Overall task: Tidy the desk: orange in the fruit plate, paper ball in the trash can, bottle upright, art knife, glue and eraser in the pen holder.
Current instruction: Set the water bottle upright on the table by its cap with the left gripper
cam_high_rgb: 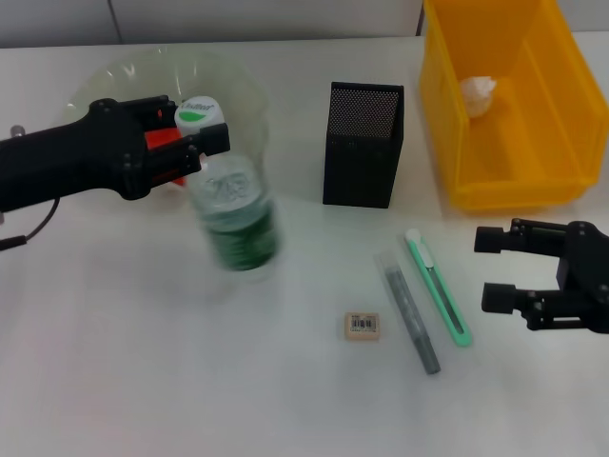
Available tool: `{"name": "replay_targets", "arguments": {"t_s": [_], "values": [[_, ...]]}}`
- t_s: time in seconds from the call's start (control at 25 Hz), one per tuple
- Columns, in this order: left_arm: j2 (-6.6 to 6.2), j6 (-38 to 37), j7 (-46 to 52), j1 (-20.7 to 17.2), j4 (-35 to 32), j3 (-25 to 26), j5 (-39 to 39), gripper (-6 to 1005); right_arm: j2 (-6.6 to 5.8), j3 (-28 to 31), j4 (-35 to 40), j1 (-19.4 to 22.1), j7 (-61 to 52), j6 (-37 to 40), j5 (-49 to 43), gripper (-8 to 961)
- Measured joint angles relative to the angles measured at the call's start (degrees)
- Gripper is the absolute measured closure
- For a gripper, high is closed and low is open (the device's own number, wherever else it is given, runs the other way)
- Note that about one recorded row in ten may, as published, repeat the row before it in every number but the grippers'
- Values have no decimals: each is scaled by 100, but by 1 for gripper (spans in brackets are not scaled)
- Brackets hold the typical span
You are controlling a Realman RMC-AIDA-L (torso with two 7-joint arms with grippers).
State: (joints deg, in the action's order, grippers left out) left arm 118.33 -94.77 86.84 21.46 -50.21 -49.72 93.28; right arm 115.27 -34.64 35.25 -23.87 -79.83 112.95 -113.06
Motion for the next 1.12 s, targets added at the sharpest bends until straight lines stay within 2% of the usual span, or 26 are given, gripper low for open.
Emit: {"name": "replay_targets", "arguments": {"t_s": [0.2,0.56,0.92,1.12], "values": [[9,-44,-1786,-75,1308,121,-860,549,67,42,-39,-110,-74,-9,3,147],[28,-56,-4455,-145,3025,603,-1657,548,255,14,-82,-309,-103,-216,4,147],[50,305,-4709,-69,3560,629,-1824,553,286,31,-112,-339,-104,-285,4,147],[50,260,-4695,-78,3600,637,-1856,552,286,30,-115,-335,-98,-292,3,147]]}}
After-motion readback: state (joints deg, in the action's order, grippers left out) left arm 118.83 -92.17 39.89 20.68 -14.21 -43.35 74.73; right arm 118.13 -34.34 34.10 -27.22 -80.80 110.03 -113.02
